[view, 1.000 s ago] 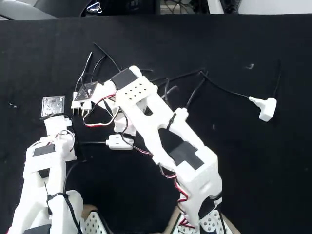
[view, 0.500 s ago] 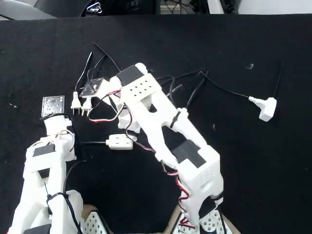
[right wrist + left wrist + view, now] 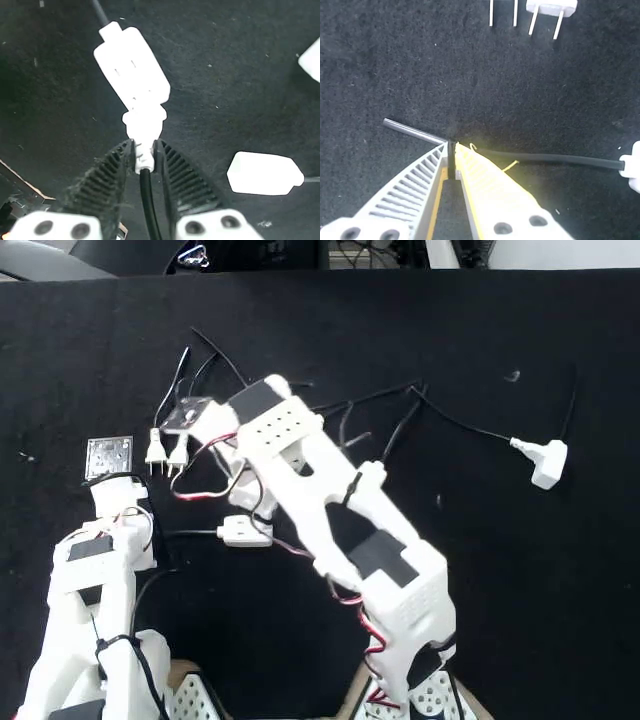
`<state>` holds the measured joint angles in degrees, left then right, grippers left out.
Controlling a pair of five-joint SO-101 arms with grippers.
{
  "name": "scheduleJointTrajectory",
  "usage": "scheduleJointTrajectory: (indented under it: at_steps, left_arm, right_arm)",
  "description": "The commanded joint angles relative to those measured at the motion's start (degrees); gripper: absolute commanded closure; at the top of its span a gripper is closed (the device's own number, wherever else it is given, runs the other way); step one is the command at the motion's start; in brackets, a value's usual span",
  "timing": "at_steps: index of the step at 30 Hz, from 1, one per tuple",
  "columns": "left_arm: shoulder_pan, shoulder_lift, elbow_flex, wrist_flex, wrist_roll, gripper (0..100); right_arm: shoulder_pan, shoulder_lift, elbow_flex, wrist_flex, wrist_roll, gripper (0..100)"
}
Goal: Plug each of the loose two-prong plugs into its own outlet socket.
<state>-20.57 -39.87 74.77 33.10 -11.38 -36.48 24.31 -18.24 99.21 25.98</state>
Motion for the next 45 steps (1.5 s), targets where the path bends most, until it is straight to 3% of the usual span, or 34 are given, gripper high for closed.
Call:
scheduleJointTrajectory:
  at_steps: [1,45]
  left_arm:
    - [-0.48,-1.23,-0.22,-0.7,0.18,97]
    - [-0.48,-1.23,-0.22,-0.7,0.18,97]
  right_arm:
    - [1.23,-0.66,-0.57,1.67,-0.7,98.8]
    - [-7.82,2.33,-2.33,1.58,-0.7,98.8]
